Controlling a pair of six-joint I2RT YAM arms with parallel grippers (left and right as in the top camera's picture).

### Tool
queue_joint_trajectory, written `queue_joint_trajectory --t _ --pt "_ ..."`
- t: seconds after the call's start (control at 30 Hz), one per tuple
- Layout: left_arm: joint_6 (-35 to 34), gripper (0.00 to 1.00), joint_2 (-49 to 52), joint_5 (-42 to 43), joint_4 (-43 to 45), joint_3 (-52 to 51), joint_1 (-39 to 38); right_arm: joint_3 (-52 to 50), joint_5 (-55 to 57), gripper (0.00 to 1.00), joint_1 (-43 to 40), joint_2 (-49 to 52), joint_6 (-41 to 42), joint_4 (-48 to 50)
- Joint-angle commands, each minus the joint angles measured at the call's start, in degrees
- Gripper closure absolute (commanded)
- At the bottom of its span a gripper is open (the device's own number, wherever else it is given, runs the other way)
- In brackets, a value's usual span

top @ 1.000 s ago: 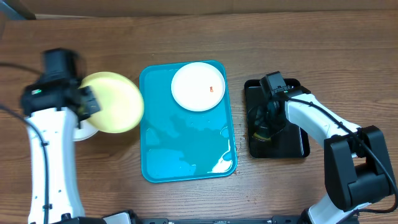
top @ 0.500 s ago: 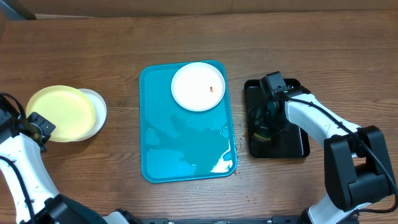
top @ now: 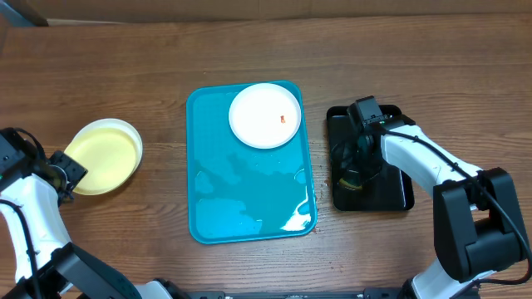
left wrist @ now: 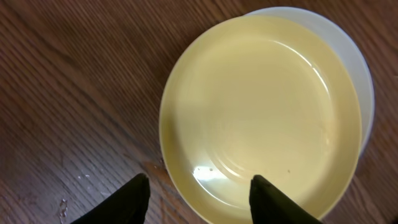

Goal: Clean dirty plates on tray and stack at the side
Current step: 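Carry the plate left and stack it on the white plate, then move left gripper to the white plate rim on the tray and grasp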

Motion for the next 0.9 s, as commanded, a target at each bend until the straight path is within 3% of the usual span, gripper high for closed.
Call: queue_joint_trajectory --t 0.0,0.2,0.37,0.67,0.87 --pt "-0.11 0.41 -0.09 6.75 -4.11 6.67 -0.79 -1.55 -0.02 0.91 -0.02 -0.11 0.02 -0.85" --pt "2.84 0.39 -0.11 13.64 -18.25 15.93 -8.39 -1.53 -0.02 0.91 -0.02 -0.11 -1.92 0.5" --pt "5.38 0.39 -0.09 13.68 -20.7 16.17 -18.97 -1.53 -0.04 0.91 -0.02 -0.11 -2.12 0.22" --pt "8.22 0.34 2.38 12.92 -8.57 13.07 -41.88 -1.53 -0.04 0.91 -0.02 -0.11 -2.1 0.24" --pt "7.54 0.35 11.5 12.92 3.26 12.57 -50.49 -1.53 -0.07 0.91 -0.02 -0.11 -2.12 0.15"
